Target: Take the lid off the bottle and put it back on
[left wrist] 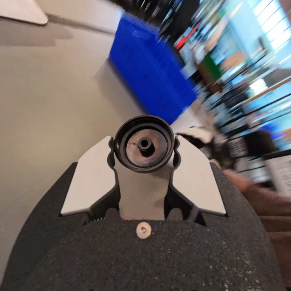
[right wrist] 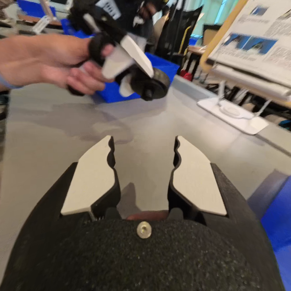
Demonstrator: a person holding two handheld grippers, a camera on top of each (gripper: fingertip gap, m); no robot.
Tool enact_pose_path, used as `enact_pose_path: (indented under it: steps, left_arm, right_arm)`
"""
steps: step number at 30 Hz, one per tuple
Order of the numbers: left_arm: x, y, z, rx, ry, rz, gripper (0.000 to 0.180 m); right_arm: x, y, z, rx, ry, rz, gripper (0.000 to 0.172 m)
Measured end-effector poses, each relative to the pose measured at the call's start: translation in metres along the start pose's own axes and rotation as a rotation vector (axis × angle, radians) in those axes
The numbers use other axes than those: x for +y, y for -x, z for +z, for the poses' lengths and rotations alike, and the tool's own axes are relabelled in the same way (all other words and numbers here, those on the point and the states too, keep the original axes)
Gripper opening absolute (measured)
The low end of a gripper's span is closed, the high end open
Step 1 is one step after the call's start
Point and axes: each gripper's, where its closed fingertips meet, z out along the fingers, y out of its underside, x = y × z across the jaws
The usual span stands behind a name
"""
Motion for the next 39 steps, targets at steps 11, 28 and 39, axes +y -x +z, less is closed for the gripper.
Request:
enact_pose_path:
  steps: [11,28,39]
  left_arm:
    - [-0.011,-0.046,-0.024,0.395,-0.163,-0.367,0.071]
    - [-0.001,-0.065,-0.022,0.546,-0.106,-0.390,0.071]
    - [0.019,-0.079,-0.032,0.656,0.075,-0.193,0.089]
  right_arm:
    - [-0.084,0.007,0.074,0.190,-0.140,-0.345,0.082]
    - [-0.092,0.011,0.063,0.105,-0.134,-0.404,0.071]
    - [-0.094,0.031,0.050,-0.211,-0.203,-0.154,0.071]
